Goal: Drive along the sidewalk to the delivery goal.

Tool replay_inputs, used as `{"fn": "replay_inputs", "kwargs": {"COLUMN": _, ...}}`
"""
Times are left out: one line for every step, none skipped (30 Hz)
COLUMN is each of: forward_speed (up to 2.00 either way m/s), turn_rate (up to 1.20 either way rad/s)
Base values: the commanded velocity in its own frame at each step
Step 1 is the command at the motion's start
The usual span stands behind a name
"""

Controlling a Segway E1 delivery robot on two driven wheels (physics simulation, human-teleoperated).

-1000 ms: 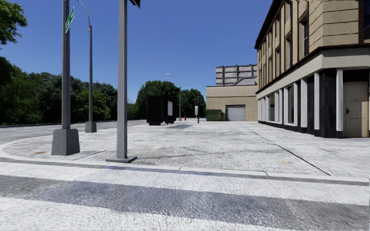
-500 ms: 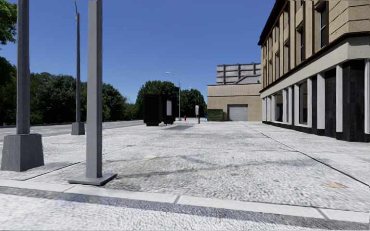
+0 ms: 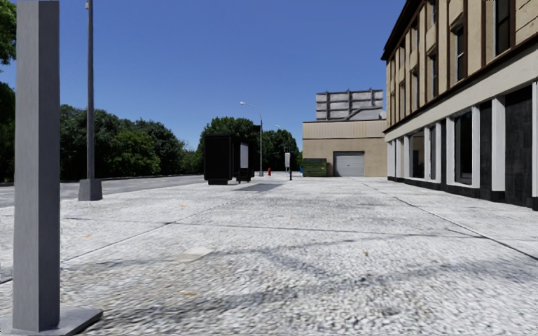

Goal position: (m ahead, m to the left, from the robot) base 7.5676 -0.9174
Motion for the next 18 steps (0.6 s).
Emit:
{"fn": "replay_inputs", "kwargs": {"forward_speed": 2.00, "turn_rate": 0.00}}
{"fn": "replay_inputs", "kwargs": {"forward_speed": 2.00, "turn_rate": 0.00}}
{"fn": "replay_inputs", "kwargs": {"forward_speed": 2.00, "turn_rate": 0.00}}
{"fn": "replay_inputs", "kwargs": {"forward_speed": 2.00, "turn_rate": 0.00}}
{"fn": "replay_inputs", "kwargs": {"forward_speed": 2.00, "turn_rate": 0.00}}
{"fn": "replay_inputs", "kwargs": {"forward_speed": 2.00, "turn_rate": 0.00}}
{"fn": "replay_inputs", "kwargs": {"forward_speed": 2.00, "turn_rate": 0.00}}
{"fn": "replay_inputs", "kwargs": {"forward_speed": 2.00, "turn_rate": 0.00}}
{"fn": "replay_inputs", "kwargs": {"forward_speed": 2.00, "turn_rate": 0.00}}
{"fn": "replay_inputs", "kwargs": {"forward_speed": 2.00, "turn_rate": 0.00}}
{"fn": "replay_inputs", "kwargs": {"forward_speed": 2.00, "turn_rate": 0.00}}
{"fn": "replay_inputs", "kwargs": {"forward_speed": 2.00, "turn_rate": 0.00}}
{"fn": "replay_inputs", "kwargs": {"forward_speed": 2.00, "turn_rate": 0.00}}
{"fn": "replay_inputs", "kwargs": {"forward_speed": 2.00, "turn_rate": 0.00}}
{"fn": "replay_inputs", "kwargs": {"forward_speed": 2.00, "turn_rate": 0.00}}
{"fn": "replay_inputs", "kwargs": {"forward_speed": 2.00, "turn_rate": 0.00}}
{"fn": "replay_inputs", "kwargs": {"forward_speed": 2.00, "turn_rate": 0.00}}
{"fn": "replay_inputs", "kwargs": {"forward_speed": 2.00, "turn_rate": 0.00}}
